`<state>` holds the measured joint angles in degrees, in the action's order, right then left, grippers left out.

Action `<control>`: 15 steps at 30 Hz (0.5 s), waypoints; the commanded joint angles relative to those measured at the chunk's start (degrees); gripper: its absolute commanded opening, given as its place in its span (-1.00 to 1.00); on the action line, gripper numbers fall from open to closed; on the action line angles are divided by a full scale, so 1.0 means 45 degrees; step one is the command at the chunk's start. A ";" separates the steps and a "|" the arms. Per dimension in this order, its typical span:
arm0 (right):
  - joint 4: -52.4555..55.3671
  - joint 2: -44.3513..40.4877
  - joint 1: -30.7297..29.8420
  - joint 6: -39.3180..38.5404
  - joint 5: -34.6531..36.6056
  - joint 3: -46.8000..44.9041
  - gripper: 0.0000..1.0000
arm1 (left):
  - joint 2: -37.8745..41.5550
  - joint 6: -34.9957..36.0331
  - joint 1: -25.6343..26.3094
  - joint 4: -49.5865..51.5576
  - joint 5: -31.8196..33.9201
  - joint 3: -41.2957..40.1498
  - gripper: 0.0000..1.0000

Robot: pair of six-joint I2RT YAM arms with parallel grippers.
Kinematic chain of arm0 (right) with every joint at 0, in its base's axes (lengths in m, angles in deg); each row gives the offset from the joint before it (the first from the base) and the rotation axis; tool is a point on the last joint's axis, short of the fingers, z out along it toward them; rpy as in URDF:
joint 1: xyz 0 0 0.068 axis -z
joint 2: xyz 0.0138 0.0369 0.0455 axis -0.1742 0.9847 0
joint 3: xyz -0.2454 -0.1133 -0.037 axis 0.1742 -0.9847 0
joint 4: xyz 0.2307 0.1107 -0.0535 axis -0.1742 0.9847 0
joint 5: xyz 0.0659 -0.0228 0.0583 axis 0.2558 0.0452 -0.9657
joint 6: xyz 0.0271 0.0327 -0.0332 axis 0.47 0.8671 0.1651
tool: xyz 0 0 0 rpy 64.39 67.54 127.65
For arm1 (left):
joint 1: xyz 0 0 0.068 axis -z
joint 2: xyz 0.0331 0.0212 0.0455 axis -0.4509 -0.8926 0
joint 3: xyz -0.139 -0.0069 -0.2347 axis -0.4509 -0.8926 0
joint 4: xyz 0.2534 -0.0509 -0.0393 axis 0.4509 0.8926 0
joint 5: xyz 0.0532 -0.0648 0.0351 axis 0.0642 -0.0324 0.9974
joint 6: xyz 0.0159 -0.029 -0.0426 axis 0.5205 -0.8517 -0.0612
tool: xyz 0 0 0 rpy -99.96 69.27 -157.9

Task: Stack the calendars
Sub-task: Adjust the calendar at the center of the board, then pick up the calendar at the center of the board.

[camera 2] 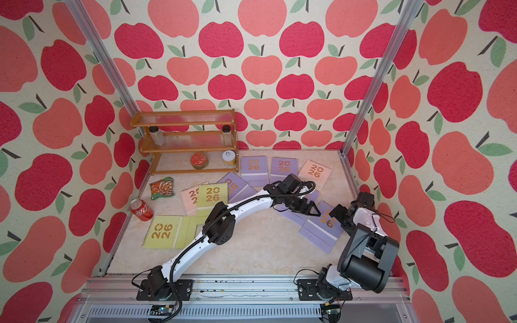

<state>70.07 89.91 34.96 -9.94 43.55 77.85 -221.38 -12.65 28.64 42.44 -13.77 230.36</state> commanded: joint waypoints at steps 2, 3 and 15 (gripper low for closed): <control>-0.0369 0.0089 0.0121 0.0214 -0.0305 -0.0319 0.87 | -0.0441 -0.0555 0.0150 -0.0486 0.0100 0.0521 0.84; -0.0405 0.0118 0.0111 0.0233 -0.0306 -0.0370 0.87 | -0.0508 -0.0651 0.0189 -0.0473 0.0124 0.0534 0.84; -0.1103 0.0617 0.0117 0.0234 -0.0865 -0.0815 0.84 | -0.1610 -0.1603 0.0883 -0.0650 -0.0171 0.1253 0.83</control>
<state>66.05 90.94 35.70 -9.55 43.40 75.67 -225.47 -17.98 31.22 39.73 -13.81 234.12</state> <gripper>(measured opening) 0.925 0.914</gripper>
